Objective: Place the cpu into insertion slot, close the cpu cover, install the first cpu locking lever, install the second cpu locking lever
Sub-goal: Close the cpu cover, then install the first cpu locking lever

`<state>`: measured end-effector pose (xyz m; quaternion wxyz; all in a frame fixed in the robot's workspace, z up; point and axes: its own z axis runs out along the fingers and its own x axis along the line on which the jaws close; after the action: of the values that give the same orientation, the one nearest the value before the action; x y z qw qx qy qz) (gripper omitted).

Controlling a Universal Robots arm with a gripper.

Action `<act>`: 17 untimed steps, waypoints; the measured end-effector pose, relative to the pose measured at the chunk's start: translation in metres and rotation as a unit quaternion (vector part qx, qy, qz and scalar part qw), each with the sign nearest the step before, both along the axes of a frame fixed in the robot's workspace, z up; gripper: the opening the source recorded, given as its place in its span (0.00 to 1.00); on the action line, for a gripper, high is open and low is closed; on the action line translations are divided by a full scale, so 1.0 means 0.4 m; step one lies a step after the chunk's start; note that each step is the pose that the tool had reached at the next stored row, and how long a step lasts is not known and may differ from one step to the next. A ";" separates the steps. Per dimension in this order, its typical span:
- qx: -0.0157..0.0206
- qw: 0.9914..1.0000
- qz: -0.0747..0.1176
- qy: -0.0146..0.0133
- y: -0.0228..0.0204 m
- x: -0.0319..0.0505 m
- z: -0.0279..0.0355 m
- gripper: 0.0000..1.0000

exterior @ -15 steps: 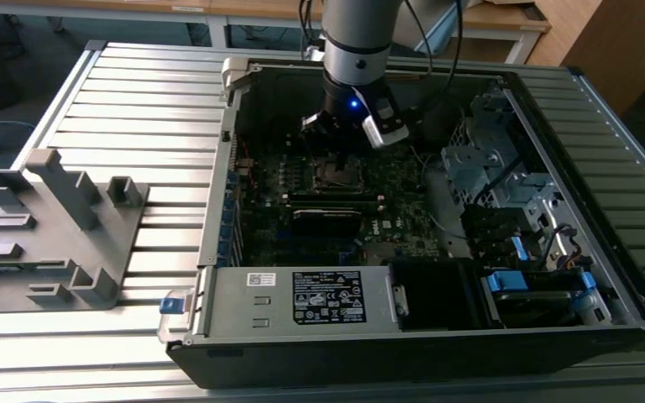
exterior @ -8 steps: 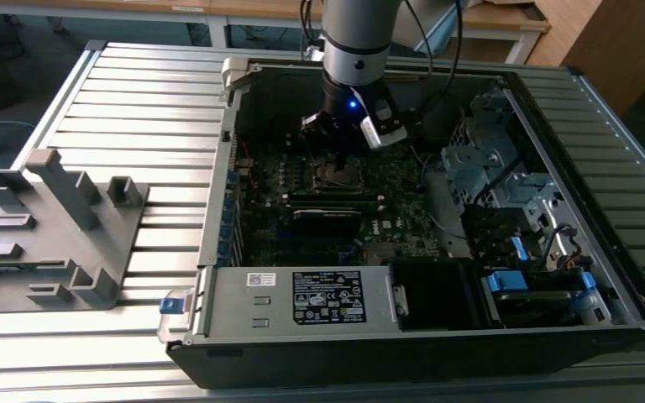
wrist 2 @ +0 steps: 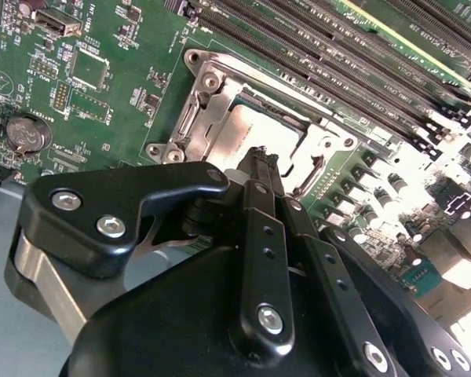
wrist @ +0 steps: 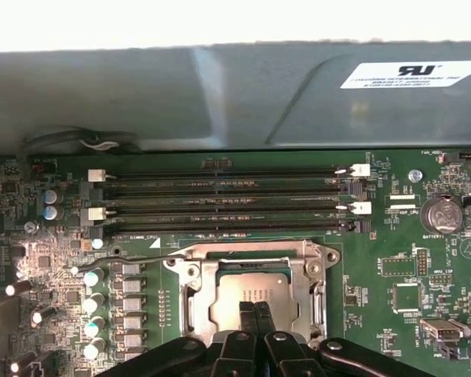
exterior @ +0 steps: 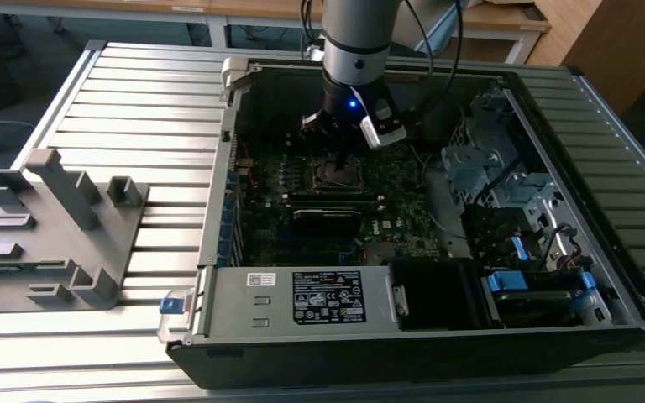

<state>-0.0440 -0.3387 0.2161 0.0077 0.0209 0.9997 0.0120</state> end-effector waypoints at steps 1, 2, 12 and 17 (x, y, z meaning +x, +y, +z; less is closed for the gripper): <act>0.000 1.000 0.000 0.000 0.000 0.000 0.002 0.10; 0.000 1.000 0.000 0.000 0.000 0.000 0.004 0.10; 0.000 1.000 0.000 0.000 0.000 0.000 0.010 0.10; 0.000 1.000 0.000 0.000 0.000 0.000 0.017 0.10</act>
<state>-0.0440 -0.3387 0.2231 0.0077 0.0209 0.9997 0.0120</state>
